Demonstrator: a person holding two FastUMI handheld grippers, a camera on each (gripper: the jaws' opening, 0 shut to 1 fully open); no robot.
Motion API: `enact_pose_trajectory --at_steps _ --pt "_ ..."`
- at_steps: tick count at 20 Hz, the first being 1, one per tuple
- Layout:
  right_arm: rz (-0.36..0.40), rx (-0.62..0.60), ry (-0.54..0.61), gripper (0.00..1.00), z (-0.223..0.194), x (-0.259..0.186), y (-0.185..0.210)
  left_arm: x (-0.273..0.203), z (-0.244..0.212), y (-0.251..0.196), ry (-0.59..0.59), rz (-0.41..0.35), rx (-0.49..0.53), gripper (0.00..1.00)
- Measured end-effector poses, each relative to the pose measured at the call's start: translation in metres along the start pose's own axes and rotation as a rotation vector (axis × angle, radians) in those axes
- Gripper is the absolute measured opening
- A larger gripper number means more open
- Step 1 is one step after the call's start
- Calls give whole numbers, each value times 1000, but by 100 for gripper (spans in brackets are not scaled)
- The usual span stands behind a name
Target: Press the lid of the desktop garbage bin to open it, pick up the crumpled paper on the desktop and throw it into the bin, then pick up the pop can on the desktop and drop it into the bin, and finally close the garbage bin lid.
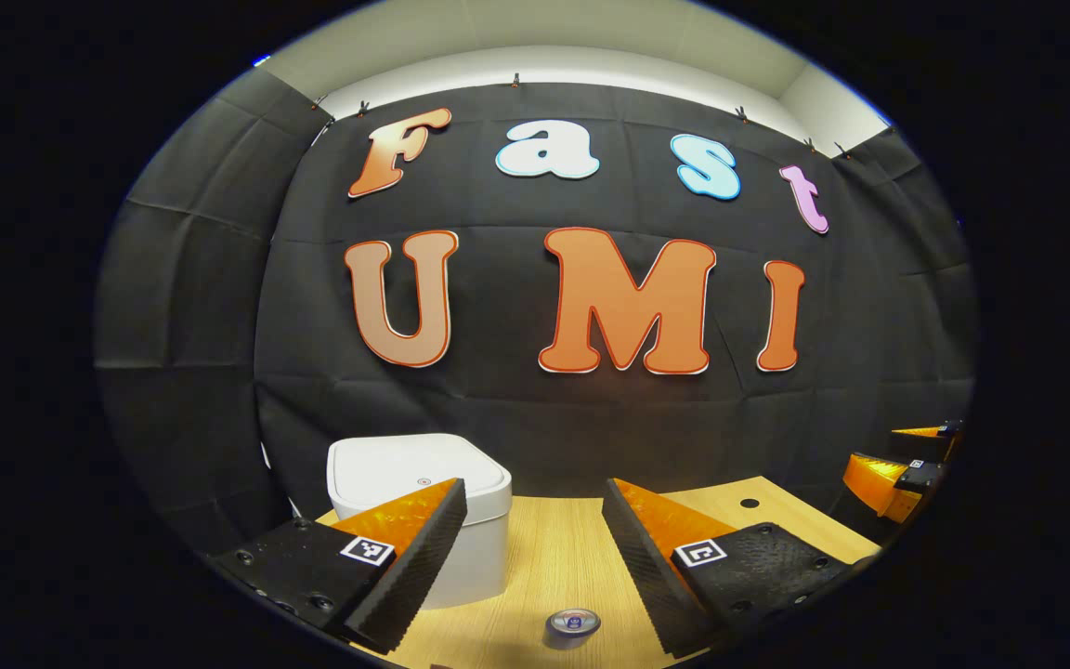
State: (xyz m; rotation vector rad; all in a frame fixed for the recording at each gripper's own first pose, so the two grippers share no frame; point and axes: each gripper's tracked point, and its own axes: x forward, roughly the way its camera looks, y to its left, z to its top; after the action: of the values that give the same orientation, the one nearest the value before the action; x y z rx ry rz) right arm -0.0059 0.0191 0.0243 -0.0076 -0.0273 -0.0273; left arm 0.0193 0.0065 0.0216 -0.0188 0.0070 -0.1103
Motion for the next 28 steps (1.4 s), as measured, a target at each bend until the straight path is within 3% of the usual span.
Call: enact_pose_trajectory --at_steps 8,10,12,15,19,20,23,28 --pt "-4 17 -4 94 4 3 -2 1 2 10 -1 22 -3 94" --pt "-8 15 -3 94 4 3 -3 2 2 12 -2 21 -2 87" --pt "-7 6 -5 94 4 4 -2 3 3 12 -9 21 -2 80" --pt "-2 -4 -1 94 3 5 -1 2 8 15 -26 34 2 45" --pt "-8 -1 -3 94 4 7 -2 1 18 15 -49 40 26 20" --pt "-11 -1 -4 94 5 7 -3 1 16 17 -46 45 29 20" --pt "-15 -2 -5 94 6 9 -4 8 11 20 -21 40 23 2" --pt "-17 -27 -6 94 7 12 -3 12 13 29 22 29 41 0"
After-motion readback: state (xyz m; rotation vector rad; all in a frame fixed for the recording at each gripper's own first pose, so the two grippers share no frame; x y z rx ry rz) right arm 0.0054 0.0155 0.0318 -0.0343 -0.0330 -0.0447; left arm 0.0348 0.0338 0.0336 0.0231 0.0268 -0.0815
